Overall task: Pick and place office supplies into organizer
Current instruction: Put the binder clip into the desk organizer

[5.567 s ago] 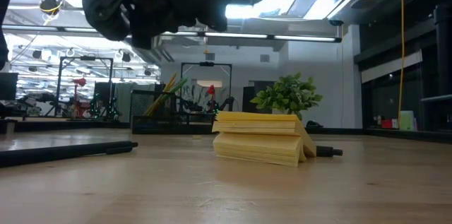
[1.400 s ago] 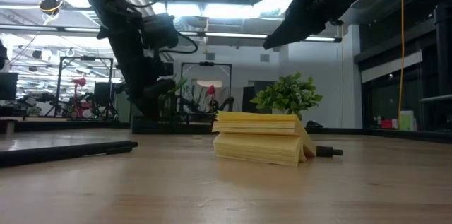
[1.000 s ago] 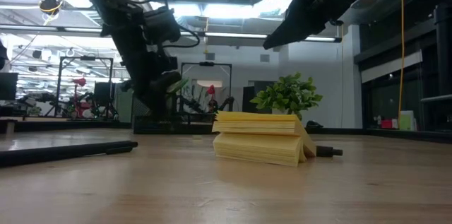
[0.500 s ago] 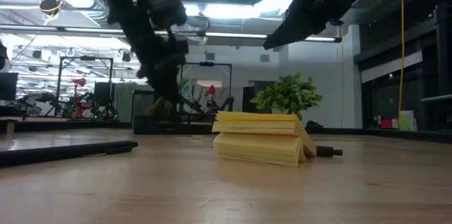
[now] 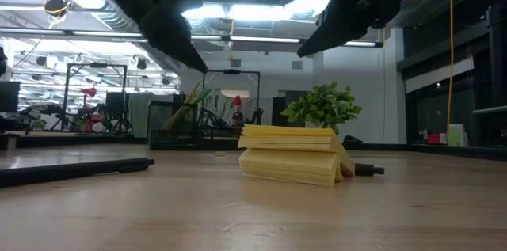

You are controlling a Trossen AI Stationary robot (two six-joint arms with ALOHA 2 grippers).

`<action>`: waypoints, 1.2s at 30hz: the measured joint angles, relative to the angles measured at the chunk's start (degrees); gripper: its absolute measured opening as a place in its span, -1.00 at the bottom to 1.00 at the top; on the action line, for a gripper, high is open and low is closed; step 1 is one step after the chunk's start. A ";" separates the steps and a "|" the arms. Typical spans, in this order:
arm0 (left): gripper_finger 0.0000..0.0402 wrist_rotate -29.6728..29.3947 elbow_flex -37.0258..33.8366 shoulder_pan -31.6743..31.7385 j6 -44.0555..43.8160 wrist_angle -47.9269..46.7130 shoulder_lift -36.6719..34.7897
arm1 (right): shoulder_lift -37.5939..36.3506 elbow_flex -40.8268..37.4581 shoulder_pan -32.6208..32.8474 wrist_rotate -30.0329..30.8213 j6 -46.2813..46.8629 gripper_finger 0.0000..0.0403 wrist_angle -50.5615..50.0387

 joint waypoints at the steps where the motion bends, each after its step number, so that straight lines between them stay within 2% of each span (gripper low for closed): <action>1: -0.51 -0.04 -0.87 -0.71 2.07 1.72 0.07 | 0.00 0.00 0.00 -0.99 -0.03 -0.95 0.00; 4: -0.51 -0.06 -1.64 -1.94 5.99 4.61 1.33 | 0.00 0.00 0.00 -4.04 -0.65 -0.95 0.04; 8: -0.51 2.19 -0.44 -0.88 5.71 5.86 3.92 | 0.00 0.02 0.04 -7.43 -1.33 -0.95 0.44; 11: -0.51 5.09 1.98 0.73 5.37 4.69 6.39 | 0.00 0.04 0.04 -8.52 -1.41 -0.95 0.91; 16: -0.51 7.57 6.88 1.95 13.56 -0.34 11.75 | 0.00 0.04 0.02 -8.55 -1.42 -0.95 0.07; 21: -0.51 7.60 13.96 1.93 20.57 -10.06 17.84 | 0.00 0.04 0.02 -8.57 -1.50 -0.95 -1.25; 27: -0.51 7.58 21.70 1.95 28.12 -14.69 24.52 | 0.00 0.04 0.02 -8.57 -1.65 -0.95 -2.60; 36: -0.48 3.28 23.86 1.89 32.53 -16.90 28.89 | 0.00 0.04 0.02 -8.59 -1.64 -0.95 -3.72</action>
